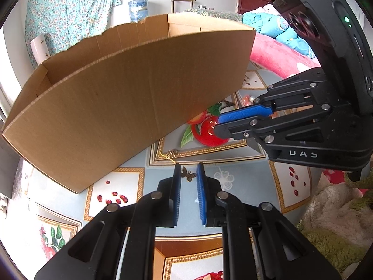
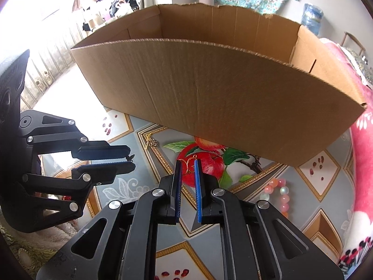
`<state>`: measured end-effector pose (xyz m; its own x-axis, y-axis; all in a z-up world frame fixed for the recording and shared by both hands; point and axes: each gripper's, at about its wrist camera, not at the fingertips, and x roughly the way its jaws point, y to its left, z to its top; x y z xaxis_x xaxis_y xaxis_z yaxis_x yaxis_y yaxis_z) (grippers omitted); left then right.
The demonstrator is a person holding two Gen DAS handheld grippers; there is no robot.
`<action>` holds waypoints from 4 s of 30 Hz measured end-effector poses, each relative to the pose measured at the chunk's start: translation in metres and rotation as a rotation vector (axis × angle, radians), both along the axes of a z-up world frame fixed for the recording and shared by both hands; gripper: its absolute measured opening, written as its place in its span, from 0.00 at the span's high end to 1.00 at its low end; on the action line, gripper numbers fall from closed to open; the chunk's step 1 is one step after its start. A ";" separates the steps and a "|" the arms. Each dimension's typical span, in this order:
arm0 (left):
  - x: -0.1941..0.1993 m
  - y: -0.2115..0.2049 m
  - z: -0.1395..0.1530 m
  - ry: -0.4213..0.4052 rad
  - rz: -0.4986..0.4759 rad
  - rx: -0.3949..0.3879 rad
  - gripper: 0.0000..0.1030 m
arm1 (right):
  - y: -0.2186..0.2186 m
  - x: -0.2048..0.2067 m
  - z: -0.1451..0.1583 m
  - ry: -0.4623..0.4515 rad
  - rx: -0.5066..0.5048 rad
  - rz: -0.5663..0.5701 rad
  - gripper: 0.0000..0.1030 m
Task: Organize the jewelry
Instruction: 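Lift the gold butterfly charm with the right gripper over the box, then open the right gripper to drop the butterfly charm into the box, then withdraw both grippers from the box back toward the table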
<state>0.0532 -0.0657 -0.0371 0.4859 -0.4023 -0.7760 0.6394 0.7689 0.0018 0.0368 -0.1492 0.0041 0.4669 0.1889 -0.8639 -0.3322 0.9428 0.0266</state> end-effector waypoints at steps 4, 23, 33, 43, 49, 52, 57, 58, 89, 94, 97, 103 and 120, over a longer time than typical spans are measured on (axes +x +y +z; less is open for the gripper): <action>-0.008 0.001 0.010 -0.023 -0.001 -0.015 0.88 | -0.002 -0.011 0.012 -0.032 0.008 -0.005 0.92; -0.004 0.006 0.126 -0.191 -0.071 -0.225 0.88 | -0.027 -0.033 0.122 -0.353 0.201 -0.021 0.92; 0.116 -0.021 0.126 -0.093 0.103 -0.074 0.88 | -0.047 0.054 0.101 -0.290 0.199 -0.127 0.92; 0.180 -0.018 0.095 0.067 0.205 -0.010 0.88 | -0.045 0.091 0.079 -0.176 0.190 -0.176 0.91; 0.190 -0.012 0.086 0.101 0.251 -0.006 0.80 | -0.042 0.093 0.075 -0.181 0.178 -0.184 0.86; 0.188 -0.010 0.089 0.079 0.265 0.002 0.71 | -0.045 0.092 0.075 -0.191 0.176 -0.195 0.83; 0.184 -0.008 0.096 0.040 0.278 0.013 0.60 | -0.050 0.085 0.079 -0.209 0.191 -0.212 0.73; 0.183 -0.008 0.097 0.034 0.281 0.016 0.57 | -0.050 0.082 0.081 -0.216 0.195 -0.212 0.71; 0.129 0.020 0.141 -0.101 0.366 -0.021 0.19 | -0.054 0.057 0.116 -0.342 0.306 -0.213 0.30; 0.128 0.021 0.141 -0.101 0.368 -0.021 0.19 | -0.052 0.055 0.117 -0.346 0.309 -0.208 0.26; 0.127 0.021 0.141 -0.101 0.370 -0.021 0.19 | -0.051 0.054 0.117 -0.348 0.310 -0.205 0.25; 0.127 0.022 0.141 -0.101 0.369 -0.019 0.18 | -0.051 0.055 0.117 -0.349 0.311 -0.204 0.25; 0.127 0.022 0.142 -0.102 0.363 -0.019 0.17 | -0.048 0.054 0.117 -0.353 0.316 -0.201 0.25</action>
<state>0.1806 -0.0436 0.1044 0.6737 -0.2030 -0.7106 0.3220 0.9461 0.0351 0.0905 -0.1968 0.1210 0.7741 0.2917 -0.5619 -0.1852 0.9530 0.2396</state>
